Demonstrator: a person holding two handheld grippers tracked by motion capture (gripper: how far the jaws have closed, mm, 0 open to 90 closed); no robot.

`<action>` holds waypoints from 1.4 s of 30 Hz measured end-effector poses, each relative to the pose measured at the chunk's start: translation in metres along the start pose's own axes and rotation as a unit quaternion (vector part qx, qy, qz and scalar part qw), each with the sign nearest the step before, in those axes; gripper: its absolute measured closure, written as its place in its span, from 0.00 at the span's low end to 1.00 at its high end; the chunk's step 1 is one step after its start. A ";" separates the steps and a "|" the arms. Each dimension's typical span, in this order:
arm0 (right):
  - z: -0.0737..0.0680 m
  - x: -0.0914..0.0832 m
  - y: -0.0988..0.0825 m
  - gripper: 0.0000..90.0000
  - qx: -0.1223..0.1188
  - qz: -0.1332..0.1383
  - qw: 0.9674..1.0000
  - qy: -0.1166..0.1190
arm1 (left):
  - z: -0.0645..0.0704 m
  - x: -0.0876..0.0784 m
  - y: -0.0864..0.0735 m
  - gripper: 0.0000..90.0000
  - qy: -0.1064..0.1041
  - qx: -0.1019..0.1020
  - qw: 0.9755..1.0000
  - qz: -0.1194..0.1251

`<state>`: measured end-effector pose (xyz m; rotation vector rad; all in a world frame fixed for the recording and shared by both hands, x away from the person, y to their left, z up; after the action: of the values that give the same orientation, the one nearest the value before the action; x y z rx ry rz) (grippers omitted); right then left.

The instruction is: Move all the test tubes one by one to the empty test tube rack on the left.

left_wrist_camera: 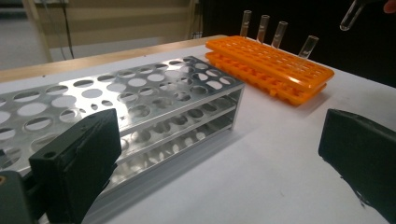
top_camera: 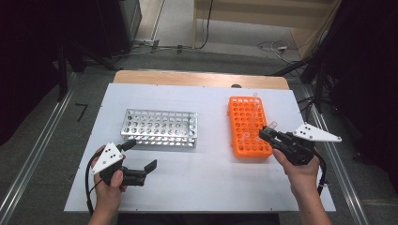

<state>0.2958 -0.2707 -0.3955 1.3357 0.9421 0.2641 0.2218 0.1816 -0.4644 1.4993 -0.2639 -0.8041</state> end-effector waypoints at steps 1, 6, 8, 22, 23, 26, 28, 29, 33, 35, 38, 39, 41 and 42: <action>-0.003 0.000 0.001 0.82 -0.002 0.000 1.000 0.005 | 0.002 0.001 0.002 0.00 -0.003 -0.002 1.000 0.002; -0.020 0.008 0.005 0.82 -0.014 -0.007 0.999 0.029 | 0.012 0.008 0.017 0.00 -0.022 -0.003 1.000 0.006; -0.026 0.014 0.005 0.82 -0.020 -0.013 0.999 0.038 | 0.017 0.012 0.023 0.00 -0.029 -0.004 1.000 0.003; -0.064 0.056 -0.012 0.82 -0.039 -0.062 0.994 0.085 | 0.037 0.042 0.051 0.02 -0.068 -0.001 0.998 -0.008; -0.066 0.058 -0.014 0.82 -0.041 -0.066 0.993 0.087 | 0.038 0.045 0.053 0.02 -0.075 -0.002 0.997 -0.009; -0.073 0.065 -0.018 0.82 -0.046 -0.074 0.992 0.093 | 0.044 0.054 0.058 0.03 -0.101 -0.012 0.995 -0.016; -0.074 0.067 -0.019 0.82 -0.049 -0.076 0.991 0.096 | 0.047 0.057 0.058 0.06 -0.103 -0.010 0.994 -0.017; -0.079 0.072 -0.022 0.82 -0.051 -0.081 0.990 0.100 | 0.053 0.061 0.058 0.08 -0.099 -0.006 0.995 -0.028; -0.088 0.078 -0.025 0.82 -0.062 -0.091 0.988 0.107 | 0.062 0.066 0.057 0.18 -0.104 -0.011 0.994 -0.037; -0.093 0.081 -0.026 0.82 -0.069 -0.096 0.987 0.110 | 0.067 0.067 0.056 0.22 -0.105 -0.009 0.994 -0.041; -0.101 0.085 -0.027 0.82 -0.081 -0.102 0.985 0.111 | 0.072 0.067 0.056 0.30 -0.118 -0.006 0.992 -0.041; -0.103 0.086 -0.028 0.82 -0.085 -0.105 0.985 0.112 | 0.073 0.067 0.056 0.33 -0.121 -0.006 0.992 -0.040; -0.106 0.088 -0.029 0.82 -0.090 -0.108 0.984 0.113 | 0.076 0.068 0.056 0.40 -0.128 -0.002 0.991 -0.041; -0.108 0.089 -0.029 0.82 -0.091 -0.110 0.983 0.114 | 0.078 0.068 0.056 0.42 -0.129 0.000 0.991 -0.043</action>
<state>0.2651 -0.1435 -0.4540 1.0377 1.2193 0.3286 0.2400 0.0721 -0.4258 1.4131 -0.3938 -1.0687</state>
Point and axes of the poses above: each handheld gripper's, and its own axes: x roughly forward along the jaws, y roughly out of its top, z roughly to its right, the point moved 2 cm from there along x, roughly forward along the jaws, and after that the axes turned 4 degrees about -z, right-handed, at the moved point
